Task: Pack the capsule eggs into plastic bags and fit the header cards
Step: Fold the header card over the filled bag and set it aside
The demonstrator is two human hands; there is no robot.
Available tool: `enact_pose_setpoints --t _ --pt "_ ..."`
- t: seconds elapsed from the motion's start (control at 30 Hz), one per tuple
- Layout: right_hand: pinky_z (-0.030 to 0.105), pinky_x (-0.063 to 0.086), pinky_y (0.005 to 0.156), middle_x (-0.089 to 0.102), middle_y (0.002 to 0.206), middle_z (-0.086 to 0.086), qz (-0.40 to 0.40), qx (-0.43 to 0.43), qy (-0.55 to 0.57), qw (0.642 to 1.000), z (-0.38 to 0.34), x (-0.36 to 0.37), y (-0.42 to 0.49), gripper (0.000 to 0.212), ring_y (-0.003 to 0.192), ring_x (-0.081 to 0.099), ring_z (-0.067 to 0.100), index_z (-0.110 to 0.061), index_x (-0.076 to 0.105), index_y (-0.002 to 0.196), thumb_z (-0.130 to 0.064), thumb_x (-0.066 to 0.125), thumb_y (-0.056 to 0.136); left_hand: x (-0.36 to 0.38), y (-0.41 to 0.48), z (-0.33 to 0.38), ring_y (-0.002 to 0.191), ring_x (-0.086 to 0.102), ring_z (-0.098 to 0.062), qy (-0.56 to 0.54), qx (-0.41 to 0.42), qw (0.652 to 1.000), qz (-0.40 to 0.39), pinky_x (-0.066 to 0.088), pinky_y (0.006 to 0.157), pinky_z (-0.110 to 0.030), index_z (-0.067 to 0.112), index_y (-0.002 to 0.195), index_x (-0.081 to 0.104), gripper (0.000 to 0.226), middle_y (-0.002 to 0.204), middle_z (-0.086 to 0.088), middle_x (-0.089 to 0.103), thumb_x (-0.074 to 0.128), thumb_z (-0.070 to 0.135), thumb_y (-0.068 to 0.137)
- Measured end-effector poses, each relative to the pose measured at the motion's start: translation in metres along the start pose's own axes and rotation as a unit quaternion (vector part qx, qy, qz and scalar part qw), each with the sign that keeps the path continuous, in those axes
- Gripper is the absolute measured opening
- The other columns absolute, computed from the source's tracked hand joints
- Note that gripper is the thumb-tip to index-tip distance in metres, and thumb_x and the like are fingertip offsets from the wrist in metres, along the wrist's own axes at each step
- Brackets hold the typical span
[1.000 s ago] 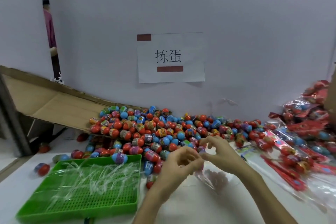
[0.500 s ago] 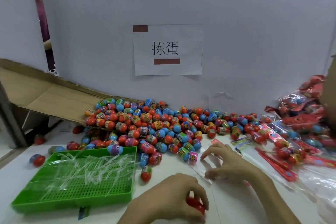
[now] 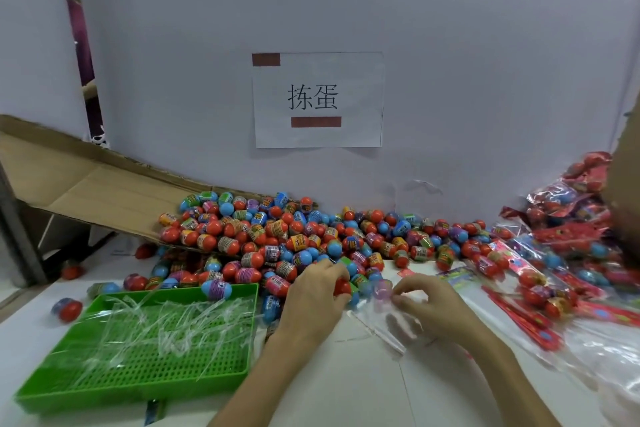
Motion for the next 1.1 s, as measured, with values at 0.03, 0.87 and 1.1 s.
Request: enact_pose_setpoints --t 0.03,0.87,1.1 --pt "0.025 0.05 0.08 0.073 0.089 -0.021 0.018 0.001 0.022 1.0 0.0 -0.003 0.0 0.013 0.088 0.065 -0.004 -0.036 0.076 0.083 -0.027 0.073 0.092 0.002 -0.001 0.0 0.1 0.054 -0.01 0.002 0.001 1.0 -0.002 0.044 0.083 -0.022 0.025 0.11 0.068 0.021 0.108 0.009 0.063 0.074 0.033 0.092" --pt "0.035 0.051 0.092 0.071 0.113 -0.004 0.273 -0.262 0.014 0.926 -0.088 -0.012 -0.035 0.012 0.11 0.065 0.014 -0.019 0.08 0.093 -0.024 0.075 0.083 0.021 -0.02 -0.016 0.102 0.074 -0.032 -0.597 -0.194 0.77 -0.113 0.059 0.084 -0.036 0.016 0.128 0.068 0.072 0.116 -0.009 0.077 0.032 0.071 0.1" --pt "0.051 0.055 0.089 0.072 0.119 0.004 0.254 -0.298 -0.134 0.91 -0.102 0.01 -0.038 0.022 0.114 0.066 0.029 -0.024 0.082 0.088 -0.011 0.09 0.071 0.022 -0.02 -0.022 0.102 0.073 -0.031 -0.574 -0.206 0.786 -0.107 0.061 0.089 -0.042 0.01 0.118 0.075 0.028 0.113 -0.018 0.076 0.068 0.028 0.098"
Point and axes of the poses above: each hand's wrist, its own y-axis towards the middle knuckle, its own x-axis out of the palm, z = x × y, the point moved 9 cm from there along y, towards the middle knuckle
